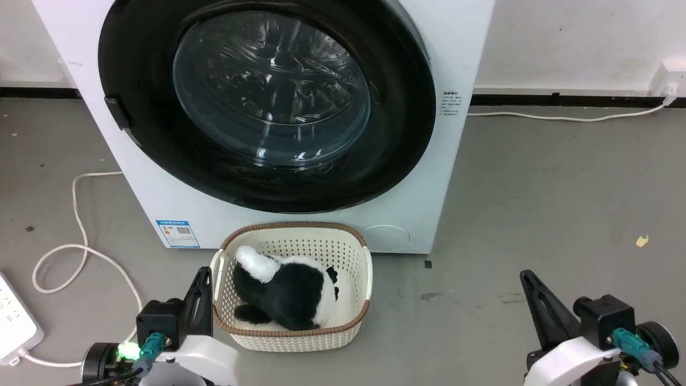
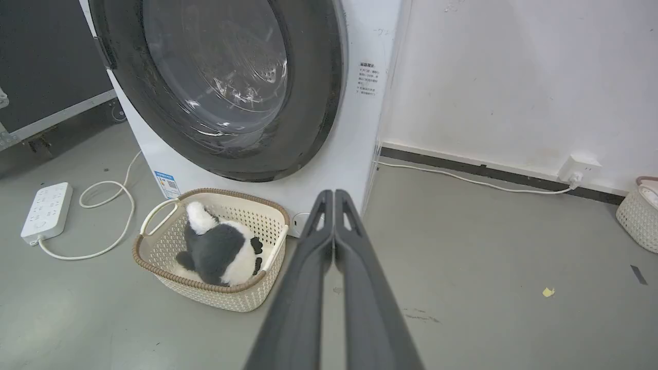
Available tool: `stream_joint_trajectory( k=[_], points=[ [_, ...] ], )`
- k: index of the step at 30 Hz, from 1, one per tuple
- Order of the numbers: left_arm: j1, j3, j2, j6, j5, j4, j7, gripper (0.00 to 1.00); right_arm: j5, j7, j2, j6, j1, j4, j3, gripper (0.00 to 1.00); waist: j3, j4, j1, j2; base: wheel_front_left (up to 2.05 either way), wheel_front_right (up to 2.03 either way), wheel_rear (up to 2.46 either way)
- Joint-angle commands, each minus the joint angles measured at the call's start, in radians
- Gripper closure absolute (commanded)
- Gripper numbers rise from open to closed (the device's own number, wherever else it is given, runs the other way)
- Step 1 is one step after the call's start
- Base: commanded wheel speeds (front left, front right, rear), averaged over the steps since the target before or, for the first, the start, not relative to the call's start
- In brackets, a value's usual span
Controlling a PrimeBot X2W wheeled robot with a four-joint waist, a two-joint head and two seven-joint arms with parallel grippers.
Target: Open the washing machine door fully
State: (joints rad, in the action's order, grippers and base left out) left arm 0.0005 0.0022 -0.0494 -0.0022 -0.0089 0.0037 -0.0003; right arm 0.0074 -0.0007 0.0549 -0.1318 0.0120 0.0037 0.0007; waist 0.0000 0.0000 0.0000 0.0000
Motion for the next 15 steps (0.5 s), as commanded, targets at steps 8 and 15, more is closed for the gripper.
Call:
stream_joint_trajectory(
  k=[8, 15],
  points=[
    [-0.001, -0.002, -0.001, 0.002, 0.009, -0.004, 0.0, 1.0, -0.007, 0.001, -0.005, 0.001, -0.012, -0.004, -0.001, 1.0, 0.0, 0.0, 0.0, 0.0, 0.0, 0.0, 0.0],
    [-0.001, -0.002, -0.001, 0.002, 0.009, -0.004, 0.0, 1.0, -0.007, 0.001, -0.005, 0.001, -0.012, -0.004, -0.001, 1.0, 0.0, 0.0, 0.0, 0.0, 0.0, 0.0, 0.0]
  ],
)
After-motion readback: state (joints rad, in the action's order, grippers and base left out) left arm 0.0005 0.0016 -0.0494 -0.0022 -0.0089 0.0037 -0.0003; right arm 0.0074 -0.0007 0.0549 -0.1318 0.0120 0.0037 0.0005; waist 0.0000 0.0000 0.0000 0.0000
